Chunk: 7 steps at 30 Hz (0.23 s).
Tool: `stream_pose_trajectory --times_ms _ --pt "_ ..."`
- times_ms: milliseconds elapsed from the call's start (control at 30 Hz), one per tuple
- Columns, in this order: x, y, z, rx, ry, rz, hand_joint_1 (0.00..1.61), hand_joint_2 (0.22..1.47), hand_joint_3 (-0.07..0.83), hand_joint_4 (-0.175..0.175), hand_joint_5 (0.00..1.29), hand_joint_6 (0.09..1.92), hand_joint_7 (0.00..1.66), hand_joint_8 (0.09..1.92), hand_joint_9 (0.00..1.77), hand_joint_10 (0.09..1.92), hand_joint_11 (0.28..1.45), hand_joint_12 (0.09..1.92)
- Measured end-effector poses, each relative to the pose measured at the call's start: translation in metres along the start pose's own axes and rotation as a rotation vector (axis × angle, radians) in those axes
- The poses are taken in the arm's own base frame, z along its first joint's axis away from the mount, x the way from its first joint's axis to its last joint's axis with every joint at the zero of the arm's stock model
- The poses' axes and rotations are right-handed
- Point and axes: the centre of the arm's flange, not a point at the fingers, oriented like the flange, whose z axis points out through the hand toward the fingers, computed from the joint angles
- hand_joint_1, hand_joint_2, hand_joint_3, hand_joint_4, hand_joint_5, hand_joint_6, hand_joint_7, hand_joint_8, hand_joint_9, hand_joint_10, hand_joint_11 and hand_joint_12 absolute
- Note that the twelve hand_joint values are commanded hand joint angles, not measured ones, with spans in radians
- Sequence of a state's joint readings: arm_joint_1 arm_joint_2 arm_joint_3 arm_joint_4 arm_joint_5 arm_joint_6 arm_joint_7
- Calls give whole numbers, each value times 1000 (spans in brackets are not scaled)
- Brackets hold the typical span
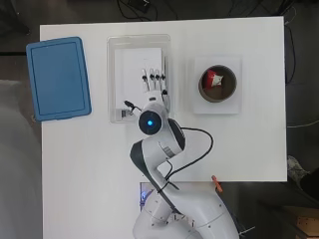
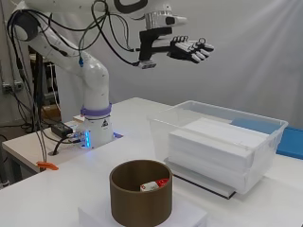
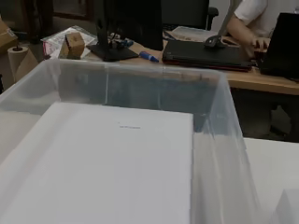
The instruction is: Teleoperate dual arm-hand system to remove items from a box
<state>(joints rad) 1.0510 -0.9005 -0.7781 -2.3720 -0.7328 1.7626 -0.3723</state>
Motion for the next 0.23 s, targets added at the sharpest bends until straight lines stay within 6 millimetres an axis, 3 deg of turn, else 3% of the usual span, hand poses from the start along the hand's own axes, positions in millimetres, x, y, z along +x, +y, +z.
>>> stream_pose_trajectory --times_ms 100,233 --pt "-3 31 -12 -26 -8 -11 65 776 -3 -37 103 87 328 87 420 87 486 87" --pt "-14 42 -12 -9 -7 -15 101 782 0 -44 119 87 322 87 407 87 480 87"
